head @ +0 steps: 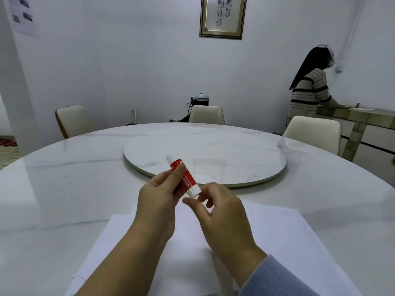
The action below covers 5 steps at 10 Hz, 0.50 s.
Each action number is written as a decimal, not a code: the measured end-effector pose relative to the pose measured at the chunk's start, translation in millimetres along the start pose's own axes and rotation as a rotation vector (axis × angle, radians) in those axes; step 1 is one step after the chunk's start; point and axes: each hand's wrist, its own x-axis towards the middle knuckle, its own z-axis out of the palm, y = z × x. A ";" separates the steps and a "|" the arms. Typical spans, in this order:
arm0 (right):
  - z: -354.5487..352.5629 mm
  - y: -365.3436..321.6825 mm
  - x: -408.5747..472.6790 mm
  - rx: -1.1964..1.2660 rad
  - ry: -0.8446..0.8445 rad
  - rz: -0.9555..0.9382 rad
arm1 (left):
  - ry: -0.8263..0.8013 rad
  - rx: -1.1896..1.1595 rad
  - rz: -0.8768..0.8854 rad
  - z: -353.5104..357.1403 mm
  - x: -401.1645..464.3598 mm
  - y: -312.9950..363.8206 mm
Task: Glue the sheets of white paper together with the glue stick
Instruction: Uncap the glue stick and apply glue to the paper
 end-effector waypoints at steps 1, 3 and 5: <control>10.1 0.9 0.5 0.089 0.096 -0.036 | -0.025 -0.013 -0.002 0.5 -2.9 2.3; 9.1 -0.7 -0.5 0.218 -0.057 0.006 | -0.064 -0.006 0.029 2.0 -8.6 11.9; 10.0 -3.4 -0.8 0.194 -0.002 0.039 | -0.055 0.051 0.022 1.0 -9.9 11.1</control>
